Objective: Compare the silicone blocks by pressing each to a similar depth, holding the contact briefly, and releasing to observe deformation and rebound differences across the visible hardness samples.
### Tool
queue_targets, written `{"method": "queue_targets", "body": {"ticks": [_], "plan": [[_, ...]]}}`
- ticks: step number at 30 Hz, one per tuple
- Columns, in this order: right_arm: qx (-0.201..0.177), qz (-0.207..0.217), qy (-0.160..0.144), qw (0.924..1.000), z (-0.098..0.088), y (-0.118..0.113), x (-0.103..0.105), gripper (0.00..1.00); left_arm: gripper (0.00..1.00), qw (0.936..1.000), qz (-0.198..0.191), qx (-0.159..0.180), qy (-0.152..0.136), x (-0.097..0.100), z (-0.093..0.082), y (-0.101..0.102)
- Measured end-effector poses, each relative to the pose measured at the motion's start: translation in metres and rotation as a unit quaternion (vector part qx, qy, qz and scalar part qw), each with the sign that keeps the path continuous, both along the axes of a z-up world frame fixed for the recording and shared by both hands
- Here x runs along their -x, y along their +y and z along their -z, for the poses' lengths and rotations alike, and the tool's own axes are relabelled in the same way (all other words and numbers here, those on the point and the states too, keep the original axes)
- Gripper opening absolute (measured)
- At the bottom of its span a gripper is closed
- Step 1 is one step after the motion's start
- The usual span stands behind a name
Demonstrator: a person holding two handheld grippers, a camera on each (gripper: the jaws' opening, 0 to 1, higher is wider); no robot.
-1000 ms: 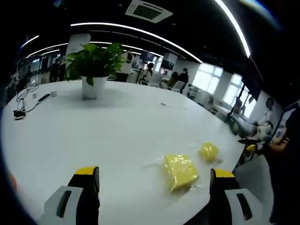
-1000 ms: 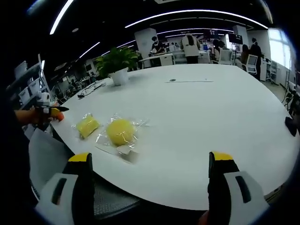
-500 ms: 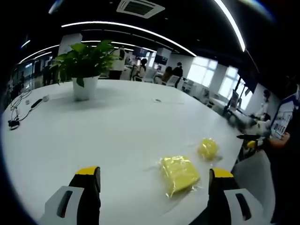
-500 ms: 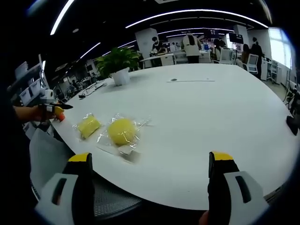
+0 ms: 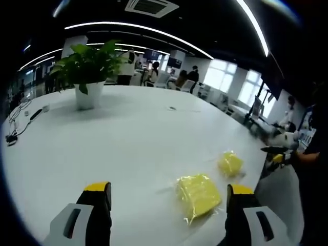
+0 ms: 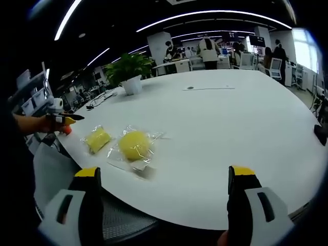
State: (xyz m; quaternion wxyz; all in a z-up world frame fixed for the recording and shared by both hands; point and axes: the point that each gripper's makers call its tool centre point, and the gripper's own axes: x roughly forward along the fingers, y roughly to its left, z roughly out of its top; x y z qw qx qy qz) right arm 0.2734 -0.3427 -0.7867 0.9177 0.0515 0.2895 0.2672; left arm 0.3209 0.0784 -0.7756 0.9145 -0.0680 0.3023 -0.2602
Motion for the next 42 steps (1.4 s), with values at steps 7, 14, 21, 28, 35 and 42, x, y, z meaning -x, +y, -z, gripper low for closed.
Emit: {"method": "queue_targets", "body": {"ticks": [7, 14, 21, 28, 35, 42], "plan": [[0.0, -0.001, 0.002, 1.0, 0.001, 0.0, 0.002, 0.96, 0.86, 0.9995, -0.002, 0.022, 0.024, -0.012, 0.015, -0.012], [-0.001, -0.001, 0.006, 1.0, 0.003, -0.001, 0.003, 0.96, 0.65, 0.9921, -0.036, 0.095, 0.073, -0.026, 0.032, -0.017], [-0.003, -0.002, 0.007, 1.0, 0.001, 0.001, 0.005, 0.96, 0.47, 0.9847, -0.037, 0.127, 0.114, -0.033, 0.052, -0.028], [-0.002, 0.001, 0.012, 0.9999, 0.004, -0.002, 0.01, 0.96, 0.27, 0.9797, -0.037, 0.141, 0.138, -0.034, 0.06, -0.034], [-0.002, -0.001, 0.014, 0.9999, 0.003, -0.002, 0.011, 0.96, 0.19, 0.9674, -0.063, 0.183, 0.162, -0.037, 0.062, -0.038], [0.001, -0.009, 0.013, 0.9999, 0.001, 0.001, 0.009, 0.96, 0.02, 0.9688, -0.057, 0.177, 0.164, -0.034, 0.072, -0.043]]}}
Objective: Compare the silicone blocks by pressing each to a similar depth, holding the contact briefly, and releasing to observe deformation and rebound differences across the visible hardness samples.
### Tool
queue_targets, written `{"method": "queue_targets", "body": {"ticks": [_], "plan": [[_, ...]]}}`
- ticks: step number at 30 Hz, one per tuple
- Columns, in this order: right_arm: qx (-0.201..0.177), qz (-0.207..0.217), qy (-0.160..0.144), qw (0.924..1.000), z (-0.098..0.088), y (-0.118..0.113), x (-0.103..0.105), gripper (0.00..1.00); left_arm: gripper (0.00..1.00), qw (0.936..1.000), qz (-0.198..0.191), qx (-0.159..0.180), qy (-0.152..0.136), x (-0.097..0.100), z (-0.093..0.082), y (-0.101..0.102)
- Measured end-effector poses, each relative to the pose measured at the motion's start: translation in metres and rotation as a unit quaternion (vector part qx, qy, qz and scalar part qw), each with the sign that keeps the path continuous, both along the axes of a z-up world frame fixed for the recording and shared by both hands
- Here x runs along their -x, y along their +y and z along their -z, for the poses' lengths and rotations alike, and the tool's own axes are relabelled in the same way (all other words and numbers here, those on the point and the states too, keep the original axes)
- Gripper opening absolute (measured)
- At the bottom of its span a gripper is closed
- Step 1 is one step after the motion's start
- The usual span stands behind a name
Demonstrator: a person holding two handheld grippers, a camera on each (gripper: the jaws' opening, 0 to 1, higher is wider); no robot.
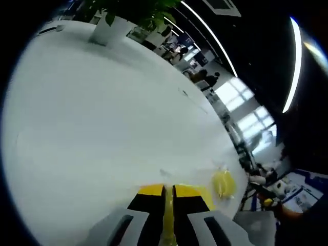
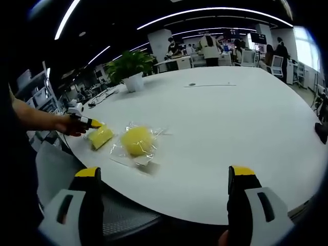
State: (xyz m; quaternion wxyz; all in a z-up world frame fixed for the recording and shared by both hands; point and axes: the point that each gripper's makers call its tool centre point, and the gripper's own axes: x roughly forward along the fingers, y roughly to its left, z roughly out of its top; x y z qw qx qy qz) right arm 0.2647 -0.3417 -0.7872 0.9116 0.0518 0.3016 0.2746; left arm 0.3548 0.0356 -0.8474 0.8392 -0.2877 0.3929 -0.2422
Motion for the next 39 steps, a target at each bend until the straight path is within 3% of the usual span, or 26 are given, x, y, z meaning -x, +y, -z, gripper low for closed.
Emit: {"method": "queue_targets", "body": {"ticks": [10, 12, 14, 19, 21, 23, 27, 31, 34, 39], "plan": [[-0.001, -0.002, -0.002, 1.0, -0.001, 0.001, -0.002, 0.96, 0.0, 0.9998, 0.013, -0.009, -0.014, 0.004, -0.012, -0.005], [-0.002, -0.002, -0.003, 1.0, -0.001, 0.002, -0.003, 0.96, 0.0, 0.9991, 0.02, -0.009, -0.038, 0.003, -0.018, -0.007], [-0.002, -0.004, -0.003, 1.0, -0.001, 0.004, -0.003, 0.96, 0.0, 0.9988, 0.005, 0.032, -0.037, 0.003, -0.033, -0.015], [-0.004, -0.009, -0.005, 0.9999, -0.003, 0.008, -0.004, 0.96, 0.0, 0.9979, 0.018, 0.025, -0.057, 0.004, -0.044, -0.018], [-0.005, -0.011, -0.004, 0.9999, -0.002, 0.008, -0.004, 0.96, 0.0, 0.9983, 0.037, 0.022, -0.039, 0.011, -0.046, -0.022], [-0.006, -0.012, -0.005, 0.9999, -0.003, 0.01, -0.005, 0.96, 0.0, 0.9966, 0.058, 0.004, -0.059, 0.014, -0.052, -0.026], [-0.008, -0.015, -0.009, 0.9998, -0.006, 0.013, -0.006, 0.96, 0.0, 0.9969, 0.056, 0.006, -0.055, 0.016, -0.062, -0.031], [-0.009, -0.018, -0.011, 0.9997, -0.007, 0.015, -0.008, 0.96, 0.0, 0.9932, 0.062, -0.008, -0.098, 0.012, -0.084, -0.035], [-0.011, -0.019, -0.013, 0.9997, -0.01, 0.018, -0.011, 0.96, 0.0, 0.9902, 0.064, -0.039, -0.118, 0.011, -0.094, -0.033], [-0.021, -0.022, -0.023, 0.9993, -0.02, 0.022, -0.017, 0.96, 0.0, 0.9864, 0.06, -0.04, -0.148, 0.006, -0.117, -0.031]]}}
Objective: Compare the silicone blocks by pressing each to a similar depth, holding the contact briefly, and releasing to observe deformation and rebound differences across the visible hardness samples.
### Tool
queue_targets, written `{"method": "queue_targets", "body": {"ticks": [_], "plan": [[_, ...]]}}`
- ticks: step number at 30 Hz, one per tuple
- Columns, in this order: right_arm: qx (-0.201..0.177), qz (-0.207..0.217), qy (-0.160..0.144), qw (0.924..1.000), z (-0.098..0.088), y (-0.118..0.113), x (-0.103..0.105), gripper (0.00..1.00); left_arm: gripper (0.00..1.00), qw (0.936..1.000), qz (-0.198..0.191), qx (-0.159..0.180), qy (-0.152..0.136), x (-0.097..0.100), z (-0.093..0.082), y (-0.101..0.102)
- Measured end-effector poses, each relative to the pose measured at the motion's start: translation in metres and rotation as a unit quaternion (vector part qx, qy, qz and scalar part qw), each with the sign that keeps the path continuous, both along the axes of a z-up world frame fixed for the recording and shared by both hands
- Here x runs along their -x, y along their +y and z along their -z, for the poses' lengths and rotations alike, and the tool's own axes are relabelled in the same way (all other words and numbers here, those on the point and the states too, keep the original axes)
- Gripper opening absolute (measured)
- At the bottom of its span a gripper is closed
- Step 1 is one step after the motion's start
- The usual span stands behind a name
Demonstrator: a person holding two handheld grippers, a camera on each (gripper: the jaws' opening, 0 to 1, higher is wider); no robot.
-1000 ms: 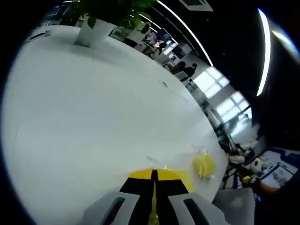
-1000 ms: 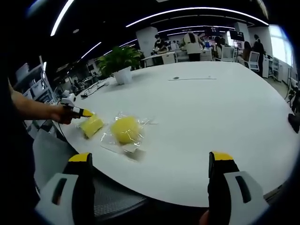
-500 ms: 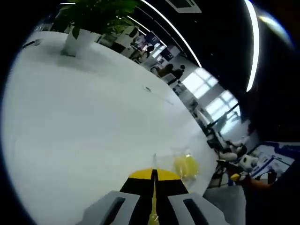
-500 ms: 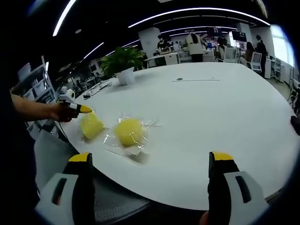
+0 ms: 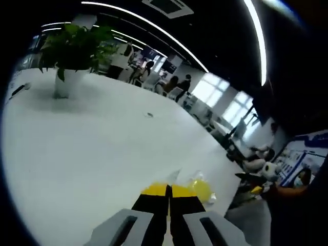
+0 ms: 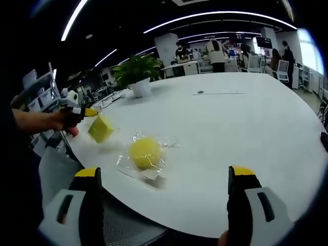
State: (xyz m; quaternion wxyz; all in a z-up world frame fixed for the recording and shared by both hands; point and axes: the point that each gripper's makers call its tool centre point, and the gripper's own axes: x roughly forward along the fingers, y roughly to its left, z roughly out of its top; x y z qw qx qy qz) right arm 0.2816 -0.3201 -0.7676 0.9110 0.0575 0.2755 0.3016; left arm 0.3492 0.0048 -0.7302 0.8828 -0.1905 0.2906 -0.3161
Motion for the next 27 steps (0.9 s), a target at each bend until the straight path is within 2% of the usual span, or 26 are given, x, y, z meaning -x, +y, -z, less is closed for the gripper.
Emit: {"method": "queue_targets", "body": {"ticks": [2, 4, 7, 9, 13, 15, 17, 19, 23, 25, 27], "plan": [[-0.006, -0.001, -0.005, 1.0, -0.005, 0.001, -0.002, 0.96, 0.0, 0.9999, -0.001, 0.006, -0.01, -0.002, -0.01, 0.001], [-0.011, -0.002, -0.006, 0.9999, -0.007, 0.001, -0.004, 0.96, 0.0, 0.9994, 0.006, 0.0, -0.033, -0.003, -0.021, 0.002], [-0.012, -0.005, -0.011, 0.9999, -0.012, 0.002, -0.008, 0.96, 0.0, 0.999, 0.013, 0.001, -0.042, -0.004, -0.032, 0.002], [-0.013, -0.01, -0.018, 0.9997, -0.018, 0.003, -0.011, 0.96, 0.0, 0.9978, 0.033, -0.004, -0.057, -0.001, -0.042, -0.003], [-0.018, -0.012, -0.025, 0.9994, -0.028, 0.005, -0.014, 0.96, 0.0, 0.9971, 0.039, -0.013, -0.065, 0.001, -0.054, -0.002], [-0.02, -0.017, -0.028, 0.9993, -0.031, 0.007, -0.015, 0.96, 0.0, 0.9966, 0.04, -0.01, -0.072, 0.001, -0.062, -0.001], [-0.02, -0.023, -0.026, 0.9992, -0.032, 0.009, -0.016, 0.96, 0.0, 0.9974, 0.035, 0.007, -0.063, 0.002, -0.069, -0.001], [-0.023, -0.025, -0.027, 0.9991, -0.034, 0.009, -0.017, 0.96, 0.0, 0.9964, 0.032, 0.009, -0.077, -0.001, -0.075, 0.001], [-0.029, -0.028, -0.027, 0.9988, -0.037, 0.01, -0.018, 0.96, 0.0, 0.9956, 0.034, 0.009, -0.087, -0.003, -0.084, 0.001], [-0.033, -0.033, -0.026, 0.9986, -0.038, 0.013, -0.019, 0.96, 0.0, 0.9939, 0.046, -0.003, -0.101, -0.002, -0.088, -0.001], [-0.038, -0.038, -0.026, 0.9982, -0.041, 0.016, -0.02, 0.96, 0.0, 0.9892, 0.075, -0.012, -0.125, 0.001, -0.094, -0.007]]}}
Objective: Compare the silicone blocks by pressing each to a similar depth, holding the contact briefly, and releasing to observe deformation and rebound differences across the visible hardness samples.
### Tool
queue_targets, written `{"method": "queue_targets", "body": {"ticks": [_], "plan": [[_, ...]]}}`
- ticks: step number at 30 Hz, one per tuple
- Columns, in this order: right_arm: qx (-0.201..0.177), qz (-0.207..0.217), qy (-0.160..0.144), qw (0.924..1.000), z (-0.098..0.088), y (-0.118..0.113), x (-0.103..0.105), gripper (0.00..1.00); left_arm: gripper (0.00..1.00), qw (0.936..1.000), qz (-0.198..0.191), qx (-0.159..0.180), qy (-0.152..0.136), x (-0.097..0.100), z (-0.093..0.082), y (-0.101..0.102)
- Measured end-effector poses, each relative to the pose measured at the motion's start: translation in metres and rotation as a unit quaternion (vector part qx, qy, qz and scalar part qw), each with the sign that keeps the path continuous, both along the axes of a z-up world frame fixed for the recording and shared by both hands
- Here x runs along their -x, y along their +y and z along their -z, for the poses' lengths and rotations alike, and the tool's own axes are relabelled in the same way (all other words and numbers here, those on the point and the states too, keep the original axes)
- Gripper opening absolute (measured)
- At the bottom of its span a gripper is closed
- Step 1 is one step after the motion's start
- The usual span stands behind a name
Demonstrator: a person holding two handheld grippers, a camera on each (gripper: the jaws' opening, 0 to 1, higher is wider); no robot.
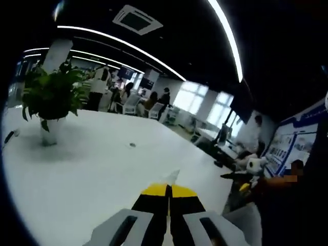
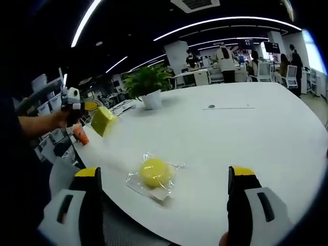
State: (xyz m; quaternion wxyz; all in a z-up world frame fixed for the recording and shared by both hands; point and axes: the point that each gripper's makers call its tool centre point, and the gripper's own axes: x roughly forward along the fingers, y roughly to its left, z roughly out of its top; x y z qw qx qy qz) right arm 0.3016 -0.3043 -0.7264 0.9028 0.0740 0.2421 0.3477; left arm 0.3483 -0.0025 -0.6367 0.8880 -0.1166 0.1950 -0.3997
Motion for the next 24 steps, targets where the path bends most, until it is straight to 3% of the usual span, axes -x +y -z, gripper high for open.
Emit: {"method": "queue_targets", "body": {"ticks": [5, 14, 21, 24], "plan": [[-0.009, -0.023, -0.007, 0.9997, -0.008, 0.012, -0.001, 0.91, 0.0, 0.9997, 0.025, -0.001, -0.003, 0.007, -0.006, -0.012], [-0.031, -0.06, -0.028, 0.9973, -0.031, 0.04, -0.013, 0.96, 0.0, 0.999, 0.041, 0.004, -0.016, 0.015, -0.019, -0.03], [-0.072, -0.103, -0.08, 0.9889, -0.066, 0.071, -0.024, 0.96, 0.0, 0.9974, 0.061, 0.017, -0.035, 0.022, -0.034, -0.044], [-0.088, -0.142, -0.086, 0.9821, -0.082, 0.09, -0.022, 0.96, 0.0, 0.9964, 0.072, 0.021, -0.041, 0.025, -0.039, -0.051]]}}
